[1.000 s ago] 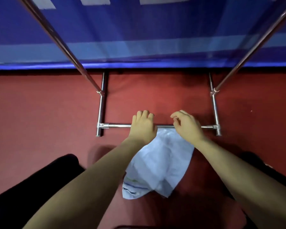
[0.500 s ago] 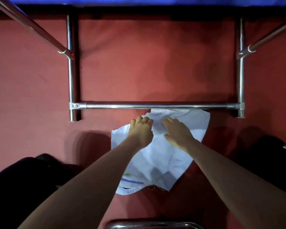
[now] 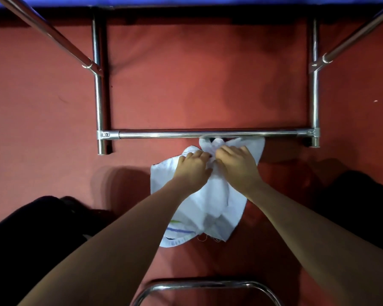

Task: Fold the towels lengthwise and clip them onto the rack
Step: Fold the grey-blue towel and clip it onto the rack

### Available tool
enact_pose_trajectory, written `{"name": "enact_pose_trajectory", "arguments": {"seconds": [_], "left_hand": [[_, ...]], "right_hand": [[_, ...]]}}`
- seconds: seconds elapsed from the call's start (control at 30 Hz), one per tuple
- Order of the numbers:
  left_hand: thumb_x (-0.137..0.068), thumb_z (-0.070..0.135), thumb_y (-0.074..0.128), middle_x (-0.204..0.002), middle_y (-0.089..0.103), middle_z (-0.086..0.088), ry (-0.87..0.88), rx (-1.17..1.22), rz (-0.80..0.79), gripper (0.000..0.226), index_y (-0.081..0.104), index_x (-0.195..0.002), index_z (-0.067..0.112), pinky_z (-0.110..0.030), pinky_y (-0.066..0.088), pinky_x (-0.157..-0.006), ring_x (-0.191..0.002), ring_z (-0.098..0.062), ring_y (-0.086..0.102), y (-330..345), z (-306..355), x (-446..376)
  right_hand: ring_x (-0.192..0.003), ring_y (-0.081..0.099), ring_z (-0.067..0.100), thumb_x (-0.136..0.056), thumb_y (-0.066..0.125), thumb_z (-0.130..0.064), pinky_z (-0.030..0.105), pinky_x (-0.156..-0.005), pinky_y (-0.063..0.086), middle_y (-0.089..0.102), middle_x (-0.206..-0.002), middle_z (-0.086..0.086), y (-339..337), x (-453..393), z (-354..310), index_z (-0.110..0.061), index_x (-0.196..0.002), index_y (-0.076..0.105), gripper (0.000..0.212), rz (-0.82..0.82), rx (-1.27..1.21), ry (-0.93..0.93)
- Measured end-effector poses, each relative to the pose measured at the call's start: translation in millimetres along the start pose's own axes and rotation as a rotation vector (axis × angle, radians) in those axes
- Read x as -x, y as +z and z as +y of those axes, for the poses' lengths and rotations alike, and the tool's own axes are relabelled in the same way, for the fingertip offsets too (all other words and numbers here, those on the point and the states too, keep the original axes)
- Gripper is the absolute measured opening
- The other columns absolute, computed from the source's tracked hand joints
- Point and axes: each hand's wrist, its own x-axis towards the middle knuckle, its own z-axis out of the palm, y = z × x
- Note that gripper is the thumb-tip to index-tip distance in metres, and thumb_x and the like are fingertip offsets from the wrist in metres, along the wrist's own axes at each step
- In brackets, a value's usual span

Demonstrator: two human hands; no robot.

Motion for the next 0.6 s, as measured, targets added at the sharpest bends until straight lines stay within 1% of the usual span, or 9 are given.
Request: {"name": "enact_pose_trajectory", "arguments": {"seconds": [0.1,0.17,0.2,0.27,0.33,0.4,0.47,0.53,0.6], "left_hand": [[-0.095,0.027,0.045,-0.129,0.050,-0.005,-0.011,0.071,0.073,0.034,0.050,-0.126,0.013,-0.036,0.031,-0.092,-0.118,-0.027,0.045,-22.7,14.9,26.5],[-0.095,0.024,0.044,-0.123,0.054,-0.007,-0.017,0.127,0.140,0.032,0.051,-0.124,0.012,-0.036,0.031,-0.090,-0.115,-0.028,0.047,-41.1,26.6,46.2],[-0.096,0.022,0.044,-0.118,0.056,-0.008,-0.023,0.157,0.183,0.029,0.052,-0.121,0.011,-0.035,0.031,-0.088,-0.113,-0.028,0.048,-51.8,32.8,56.3],[-0.095,0.021,0.044,-0.109,0.057,-0.008,-0.040,0.214,0.256,0.023,0.055,-0.111,0.008,-0.034,0.031,-0.085,-0.107,-0.027,0.050,-72.9,43.9,77.4],[-0.094,0.021,0.046,-0.101,0.056,-0.007,-0.046,0.273,0.307,0.021,0.055,-0.104,0.006,-0.037,0.037,-0.085,-0.100,-0.027,0.052,-92.6,53.6,99.9],[-0.093,0.022,0.048,-0.090,0.055,-0.004,-0.038,0.301,0.351,0.017,0.053,-0.096,0.007,-0.042,0.042,-0.084,-0.093,-0.028,0.054,-111.6,62.9,123.1],[-0.093,0.021,0.048,-0.078,0.055,-0.001,-0.024,0.339,0.410,0.013,0.047,-0.087,0.010,-0.041,0.043,-0.080,-0.085,-0.030,0.055,-132.0,73.8,147.1],[-0.094,0.020,0.046,-0.065,0.047,0.003,-0.008,0.376,0.486,0.017,0.035,-0.082,0.014,-0.035,0.036,-0.073,-0.073,-0.030,0.048,-154.4,87.2,173.9],[-0.095,0.018,0.045,-0.061,0.042,0.005,0.025,0.379,0.574,0.019,0.031,-0.083,0.013,-0.033,0.028,-0.070,-0.069,-0.031,0.043,-174.3,99.7,199.2]], "right_hand": [[-0.066,0.050,0.015,-0.080,0.045,-0.017,0.031,-0.059,0.028,0.061,-0.066,0.002,-42.7,0.4,-25.7,-0.023,-0.079,0.040,0.008,0.049,-0.163,0.000],[-0.071,0.048,0.014,-0.081,0.040,-0.025,0.029,-0.061,0.036,0.063,-0.075,0.000,-76.6,-0.9,-44.8,-0.022,-0.083,0.042,0.004,0.005,-0.292,0.109],[-0.072,0.049,0.011,-0.082,0.038,-0.029,0.029,-0.063,0.039,0.062,-0.082,-0.001,-93.4,-2.1,-53.5,-0.022,-0.084,0.043,0.010,-0.032,-0.311,0.171],[-0.079,0.053,0.017,-0.088,0.041,-0.025,0.033,-0.067,0.038,0.061,-0.092,-0.002,-124.1,-3.7,-68.7,-0.019,-0.088,0.047,0.009,-0.080,-0.310,0.232],[-0.085,0.055,0.029,-0.093,0.044,-0.016,0.038,-0.070,0.043,0.062,-0.093,0.001,-157.1,-4.9,-86.5,-0.010,-0.096,0.051,0.009,-0.015,-0.312,0.227],[-0.086,0.055,0.031,-0.095,0.043,-0.016,0.039,-0.073,0.045,0.063,-0.096,0.004,-189.7,-4.2,-104.7,-0.006,-0.100,0.052,0.014,0.066,-0.330,0.221],[-0.085,0.056,0.032,-0.096,0.044,-0.017,0.038,-0.073,0.043,0.063,-0.095,0.009,-221.4,-2.7,-122.0,-0.005,-0.101,0.052,0.016,0.158,-0.356,0.205],[-0.080,0.057,0.032,-0.097,0.044,-0.017,0.040,-0.071,0.044,0.063,-0.088,0.011,-251.8,-1.4,-137.5,-0.006,-0.100,0.052,0.014,0.282,-0.409,0.191],[-0.073,0.055,0.029,-0.097,0.043,-0.019,0.044,-0.069,0.047,0.058,-0.079,0.004,-279.7,0.3,-150.5,-0.014,-0.096,0.050,0.009,0.381,-0.488,0.187]]}}
